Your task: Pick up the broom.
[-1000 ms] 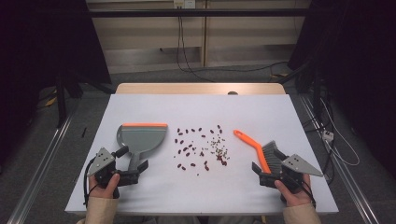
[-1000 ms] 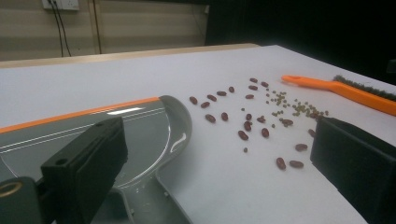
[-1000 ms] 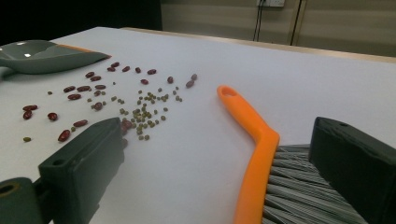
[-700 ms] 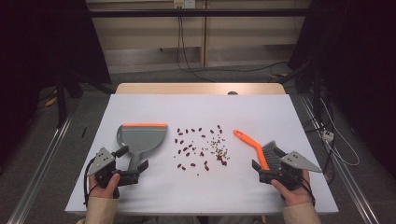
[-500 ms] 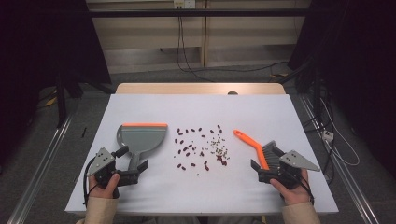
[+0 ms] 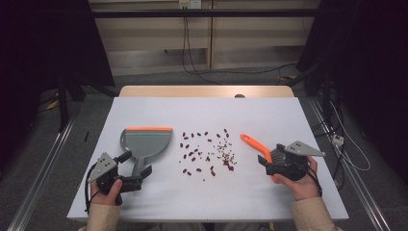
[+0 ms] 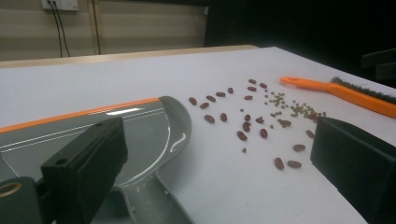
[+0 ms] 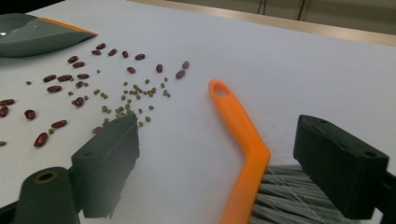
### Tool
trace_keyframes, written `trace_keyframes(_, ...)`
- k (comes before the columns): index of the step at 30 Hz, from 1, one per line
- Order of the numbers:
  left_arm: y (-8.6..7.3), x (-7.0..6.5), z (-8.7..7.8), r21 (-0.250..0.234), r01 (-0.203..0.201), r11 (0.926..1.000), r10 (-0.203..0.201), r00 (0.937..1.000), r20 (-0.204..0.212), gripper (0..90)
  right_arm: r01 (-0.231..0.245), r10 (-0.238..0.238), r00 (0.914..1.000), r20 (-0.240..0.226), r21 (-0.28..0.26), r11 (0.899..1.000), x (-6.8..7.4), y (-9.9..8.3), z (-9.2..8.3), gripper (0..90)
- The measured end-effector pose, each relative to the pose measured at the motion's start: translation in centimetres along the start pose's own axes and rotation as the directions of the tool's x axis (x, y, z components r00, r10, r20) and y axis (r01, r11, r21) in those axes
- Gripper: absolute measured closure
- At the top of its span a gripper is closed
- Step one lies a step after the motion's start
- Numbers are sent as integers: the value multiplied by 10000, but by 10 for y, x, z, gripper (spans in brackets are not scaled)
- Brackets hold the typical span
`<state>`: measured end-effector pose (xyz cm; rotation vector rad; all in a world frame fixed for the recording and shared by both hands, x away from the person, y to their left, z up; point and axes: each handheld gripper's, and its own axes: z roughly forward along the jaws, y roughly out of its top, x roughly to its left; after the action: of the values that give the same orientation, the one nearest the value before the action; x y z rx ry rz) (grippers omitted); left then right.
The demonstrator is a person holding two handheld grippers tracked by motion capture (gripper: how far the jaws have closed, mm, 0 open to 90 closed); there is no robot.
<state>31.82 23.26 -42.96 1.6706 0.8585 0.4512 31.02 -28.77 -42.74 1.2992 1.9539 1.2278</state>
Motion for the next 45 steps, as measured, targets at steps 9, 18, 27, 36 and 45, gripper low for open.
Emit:
trace_keyframes(9, 1, 1, -1, -48, 44, 10000, -44, 10000, 0, 36, 161, -141, 9997, -187, 1162, 9931, -10, 22, 20, 409)
trace_keyframes(18, 0, 1, 0, -53, 86, 9999, -86, 10000, 9, 35, -126, 72, 9998, 194, 2972, 9547, -27, 36, 38, 553)
trace_keyframes(27, 0, 1, 1, 9, 95, 10000, -95, 9999, 42, 36, -555, 460, 9984, 327, 4281, 9020, -36, 30, 58, 611)
trace_keyframes(36, 0, 1, 2, 10, 108, 9999, -108, 9999, 52, 36, -502, 270, 9983, 523, 5176, 8541, -33, 26, 71, 668)
trace_keyframes(45, 2, 0, 3, -52, 30, 10000, -29, 10000, 48, 36, -1148, 990, 9934, 583, 5047, 8556, -38, 25, 71, 683)
